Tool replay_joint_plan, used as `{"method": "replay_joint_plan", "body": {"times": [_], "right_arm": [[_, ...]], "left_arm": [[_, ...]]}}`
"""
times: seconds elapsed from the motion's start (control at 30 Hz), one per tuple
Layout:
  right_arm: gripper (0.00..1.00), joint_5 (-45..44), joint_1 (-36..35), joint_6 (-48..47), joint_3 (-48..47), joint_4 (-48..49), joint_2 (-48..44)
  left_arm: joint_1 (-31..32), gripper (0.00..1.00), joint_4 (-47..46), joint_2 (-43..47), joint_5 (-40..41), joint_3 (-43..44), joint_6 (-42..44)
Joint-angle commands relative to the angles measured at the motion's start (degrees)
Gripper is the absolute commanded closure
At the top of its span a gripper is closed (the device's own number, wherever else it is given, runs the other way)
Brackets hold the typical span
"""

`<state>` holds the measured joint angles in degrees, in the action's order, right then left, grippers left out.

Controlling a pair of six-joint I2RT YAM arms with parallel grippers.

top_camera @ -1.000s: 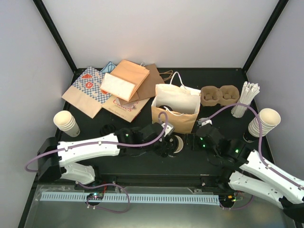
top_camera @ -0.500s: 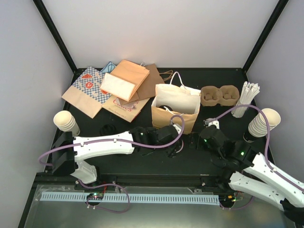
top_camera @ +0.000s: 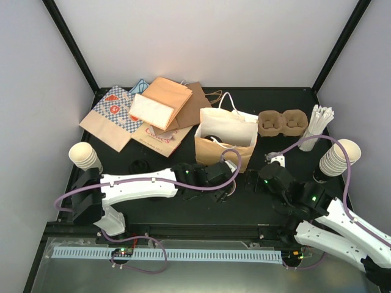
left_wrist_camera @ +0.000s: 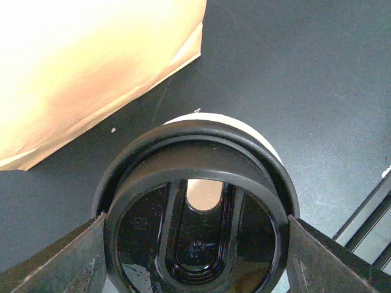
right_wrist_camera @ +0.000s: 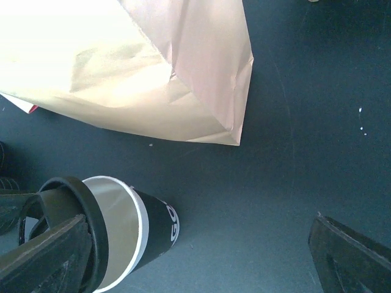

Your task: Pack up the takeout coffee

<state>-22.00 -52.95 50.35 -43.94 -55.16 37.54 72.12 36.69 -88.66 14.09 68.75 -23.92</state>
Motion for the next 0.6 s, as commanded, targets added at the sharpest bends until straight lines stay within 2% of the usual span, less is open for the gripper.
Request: {"method": "replay_joint_plan", "body": {"times": [0.0, 0.57], "right_arm": [[0.00, -1.92, 0.21, 0.73, -0.53, 0.14, -0.73], [0.00, -0.97, 0.24, -0.60, 0.12, 1.30, -0.48]], "left_arm": [[0.39, 0.26, 0.39, -1.25, 1.36, 3.33, 1.16], [0.39, 0.26, 2.31, -5.34, 1.80, 6.38, 1.60]]}}
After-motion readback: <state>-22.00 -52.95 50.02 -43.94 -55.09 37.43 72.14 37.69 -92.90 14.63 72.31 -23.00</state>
